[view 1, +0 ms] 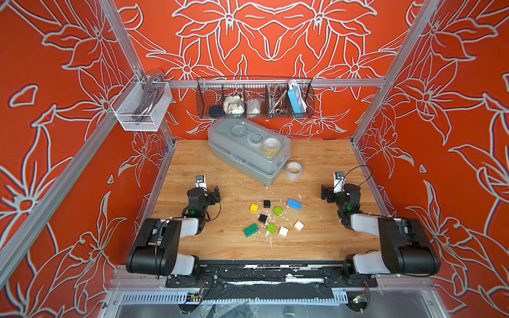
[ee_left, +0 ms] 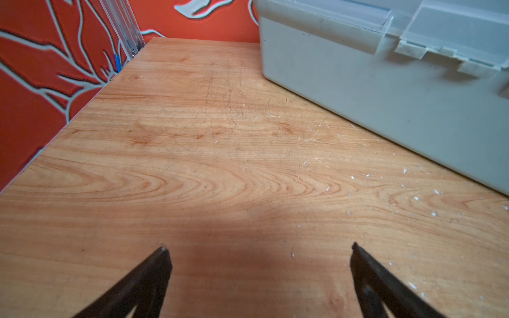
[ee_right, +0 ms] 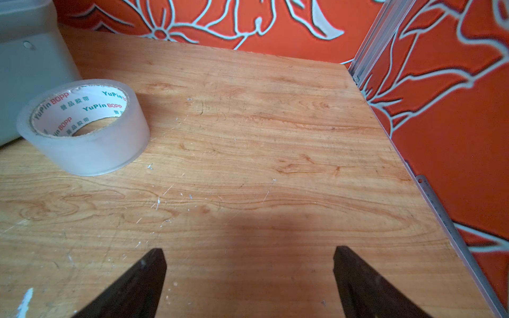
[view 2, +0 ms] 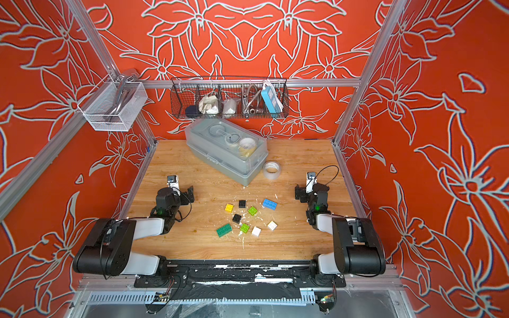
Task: Assemble a giraffe with lego
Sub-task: Pick up the lego brick from the center of the board.
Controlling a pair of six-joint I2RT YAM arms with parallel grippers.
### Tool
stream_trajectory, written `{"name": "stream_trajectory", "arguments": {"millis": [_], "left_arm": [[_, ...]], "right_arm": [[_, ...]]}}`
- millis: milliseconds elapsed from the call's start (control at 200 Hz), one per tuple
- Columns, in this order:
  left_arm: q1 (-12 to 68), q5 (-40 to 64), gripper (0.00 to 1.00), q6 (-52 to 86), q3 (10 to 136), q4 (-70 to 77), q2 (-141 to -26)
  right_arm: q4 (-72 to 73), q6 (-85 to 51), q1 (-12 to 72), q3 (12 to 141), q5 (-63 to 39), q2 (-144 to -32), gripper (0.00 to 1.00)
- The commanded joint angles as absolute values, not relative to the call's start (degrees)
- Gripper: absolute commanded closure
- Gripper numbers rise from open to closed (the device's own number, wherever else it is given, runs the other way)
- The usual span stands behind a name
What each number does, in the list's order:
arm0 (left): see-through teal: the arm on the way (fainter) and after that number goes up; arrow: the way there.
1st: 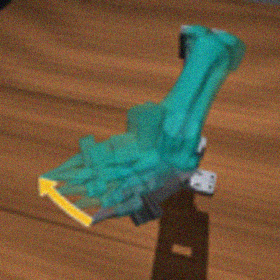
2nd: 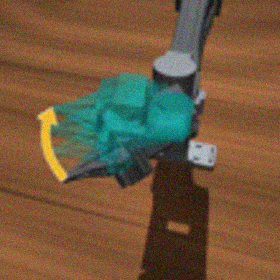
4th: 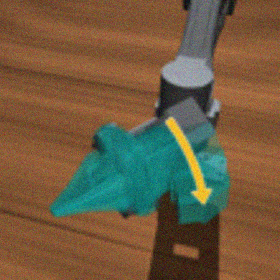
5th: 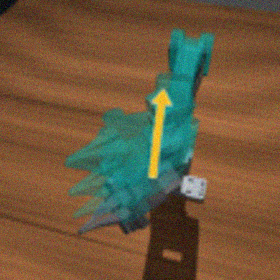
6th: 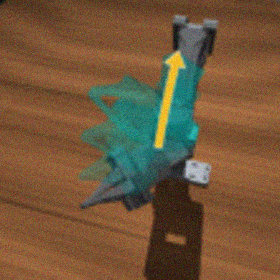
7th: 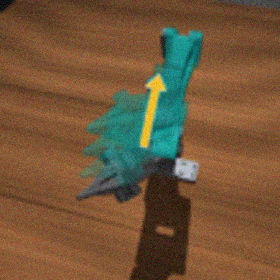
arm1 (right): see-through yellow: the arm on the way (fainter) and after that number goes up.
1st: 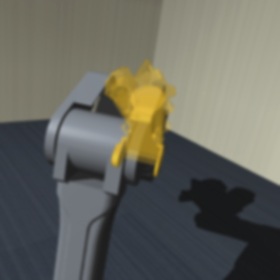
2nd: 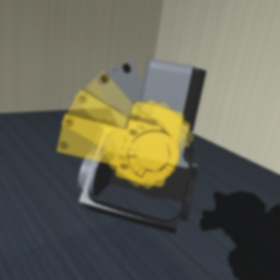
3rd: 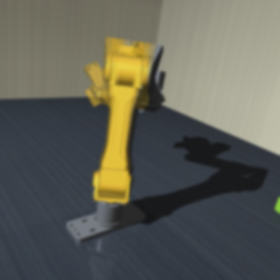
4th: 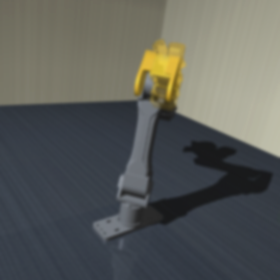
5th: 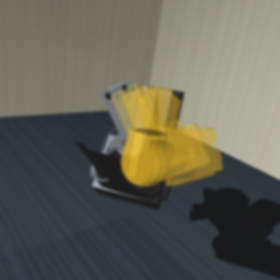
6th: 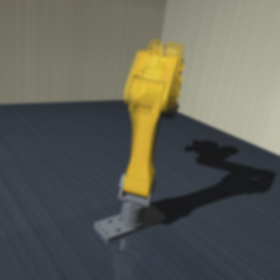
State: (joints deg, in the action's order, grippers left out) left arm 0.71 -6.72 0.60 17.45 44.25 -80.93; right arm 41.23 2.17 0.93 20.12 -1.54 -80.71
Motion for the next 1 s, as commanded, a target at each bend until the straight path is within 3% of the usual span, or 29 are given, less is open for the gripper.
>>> {"name": "stream_trajectory", "arguments": {"millis": [0, 100, 180, 335, 525, 661, 811, 996], "left_arm": [[0.0, -5.7, 0.0, 0.3, 17.2, 47.2, -81.8], [0.2, -5.9, 0.0, 0.3, 17.8, 44.4, -80.6], [2.5, -15.0, 0.0, 1.1, 20.4, 38.0, -77.6], [3.6, -20.8, 0.0, 9.2, 35.3, 5.2, -68.2], [5.3, -9.9, 0.0, 22.2, 46.8, -22.6, -58.0], [7.0, 2.0, 0.0, 24.3, 54.3, -40.3, -58.6], [12.0, 9.8, 0.0, 26.0, 56.5, -49.3, -62.1], [22.6, 8.7, 0.0, 30.0, 57.6, -53.1, -69.0]], "right_arm": [[42.4, 1.4, 0.7, 20.1, -0.9, -80.7, 0.0], [42.6, 1.5, 0.7, 19.9, -0.7, -80.5, 0.01], [42.5, 1.0, 0.8, 20.1, -0.3, -79.2, 0.01], [9.2, -3.5, 0.8, 34.9, 2.8, -72.6, 0.0], [-17.0, -12.6, 0.8, 45.2, -2.5, -64.2, 0.0], [-34.0, -18.2, 1.2, 51.3, -9.5, -57.7, 0.0], [-48.6, -22.4, 2.7, 53.3, -9.1, -49.2, 0.0], [-55.6, -24.9, 6.4, 54.9, -10.8, -47.0, 0.0]]}}
